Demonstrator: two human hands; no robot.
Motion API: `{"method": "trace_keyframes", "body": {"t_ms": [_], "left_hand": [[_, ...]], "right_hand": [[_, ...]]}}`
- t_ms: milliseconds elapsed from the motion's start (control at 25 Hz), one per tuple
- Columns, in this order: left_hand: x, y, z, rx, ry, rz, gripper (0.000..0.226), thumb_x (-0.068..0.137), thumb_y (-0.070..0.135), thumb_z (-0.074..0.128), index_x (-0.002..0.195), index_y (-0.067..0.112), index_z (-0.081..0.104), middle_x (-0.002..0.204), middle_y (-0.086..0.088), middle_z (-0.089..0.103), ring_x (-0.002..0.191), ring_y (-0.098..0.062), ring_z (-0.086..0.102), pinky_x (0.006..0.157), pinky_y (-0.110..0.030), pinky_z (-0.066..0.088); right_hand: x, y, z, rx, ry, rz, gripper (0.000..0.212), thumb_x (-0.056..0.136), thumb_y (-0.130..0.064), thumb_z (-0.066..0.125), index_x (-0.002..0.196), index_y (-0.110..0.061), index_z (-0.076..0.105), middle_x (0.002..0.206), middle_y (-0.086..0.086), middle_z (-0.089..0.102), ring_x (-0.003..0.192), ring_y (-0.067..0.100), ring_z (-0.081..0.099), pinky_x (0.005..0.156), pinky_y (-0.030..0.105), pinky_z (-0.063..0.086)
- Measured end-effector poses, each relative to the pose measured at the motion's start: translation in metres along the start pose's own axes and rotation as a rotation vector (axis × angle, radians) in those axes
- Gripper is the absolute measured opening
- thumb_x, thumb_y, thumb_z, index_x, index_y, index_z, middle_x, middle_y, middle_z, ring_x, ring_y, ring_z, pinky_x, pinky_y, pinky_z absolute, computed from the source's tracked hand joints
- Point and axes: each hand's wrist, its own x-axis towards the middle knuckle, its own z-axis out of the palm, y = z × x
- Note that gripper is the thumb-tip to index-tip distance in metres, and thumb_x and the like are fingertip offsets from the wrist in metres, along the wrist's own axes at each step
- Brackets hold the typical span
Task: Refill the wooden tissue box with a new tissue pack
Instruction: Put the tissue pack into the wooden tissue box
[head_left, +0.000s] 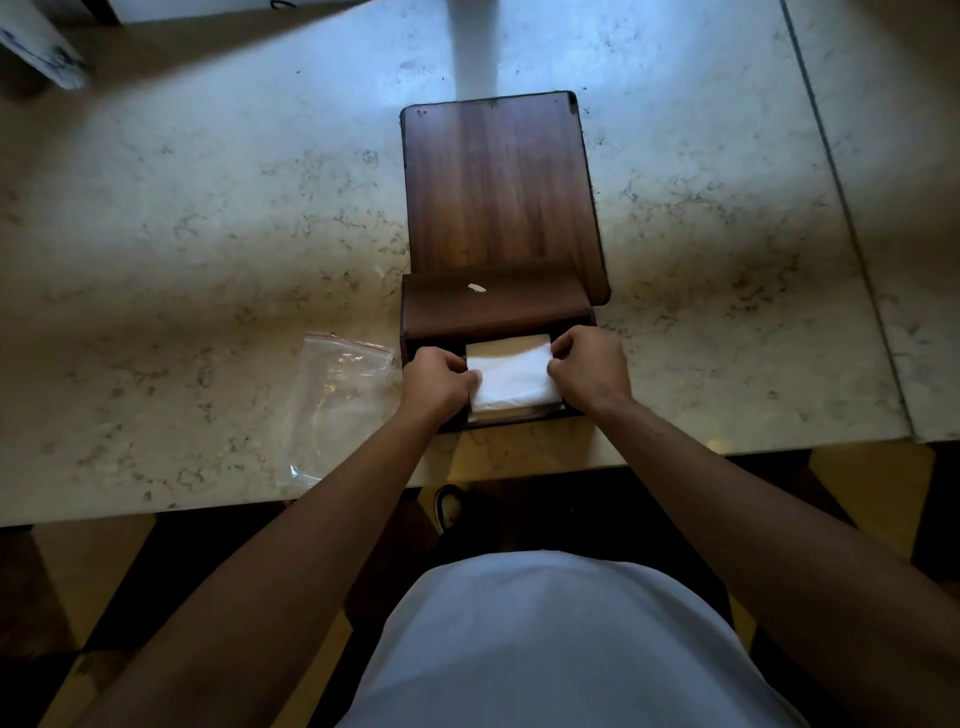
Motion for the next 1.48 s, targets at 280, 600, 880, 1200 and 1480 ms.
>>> {"method": "trace_keyframes", "body": {"t_ms": [280, 600, 880, 1200, 1480], "left_hand": [[0.001, 0.004, 0.003, 0.188, 0.064, 0.088, 0.021, 0.084, 0.020, 0.077, 0.079, 0.000, 0.076, 0.074, -0.016, 0.074, 0.070, -0.022, 0.069, 0.063, -0.033, 0.055], [-0.007, 0.015, -0.029, 0.125, 0.240, 0.206, 0.023, 0.091, 0.032, 0.070, 0.090, 0.010, 0.078, 0.080, -0.005, 0.077, 0.072, -0.018, 0.071, 0.072, -0.035, 0.060], [0.050, 0.019, -0.088, 0.037, 0.328, 0.067, 0.022, 0.094, 0.024, 0.067, 0.102, 0.006, 0.077, 0.096, -0.011, 0.077, 0.085, -0.022, 0.069, 0.080, -0.034, 0.055], [0.077, 0.019, -0.073, -0.327, 0.116, -0.160, 0.013, 0.089, 0.001, 0.070, 0.100, -0.002, 0.066, 0.099, -0.020, 0.068, 0.086, -0.030, 0.067, 0.072, -0.038, 0.055], [0.073, 0.025, -0.093, -0.560, 0.146, -0.123, 0.007, 0.092, 0.007, 0.065, 0.092, 0.000, 0.067, 0.071, -0.008, 0.063, 0.058, -0.019, 0.059, 0.048, -0.026, 0.048]], "right_hand": [[0.004, 0.004, 0.003, -0.023, -0.025, -0.011, 0.008, 0.087, -0.005, 0.068, 0.093, -0.007, 0.074, 0.095, 0.009, 0.074, 0.088, 0.024, 0.067, 0.071, 0.027, 0.047], [0.004, -0.008, -0.033, 0.037, 0.203, -0.170, 0.017, 0.093, -0.022, 0.063, 0.083, -0.013, 0.073, 0.073, 0.000, 0.070, 0.061, 0.009, 0.060, 0.057, 0.021, 0.044], [0.081, -0.007, -0.053, 0.089, 0.084, 0.013, 0.023, 0.092, -0.021, 0.063, 0.097, -0.007, 0.079, 0.094, 0.013, 0.078, 0.091, 0.026, 0.071, 0.082, 0.035, 0.056], [0.113, 0.007, -0.024, 0.336, -0.068, 0.200, 0.018, 0.088, -0.013, 0.073, 0.095, 0.003, 0.076, 0.101, 0.022, 0.076, 0.087, 0.028, 0.070, 0.076, 0.034, 0.055], [0.112, 0.005, -0.043, 0.586, -0.038, 0.209, 0.015, 0.089, -0.021, 0.070, 0.076, -0.014, 0.071, 0.083, 0.011, 0.069, 0.081, 0.027, 0.067, 0.073, 0.040, 0.057]]}}
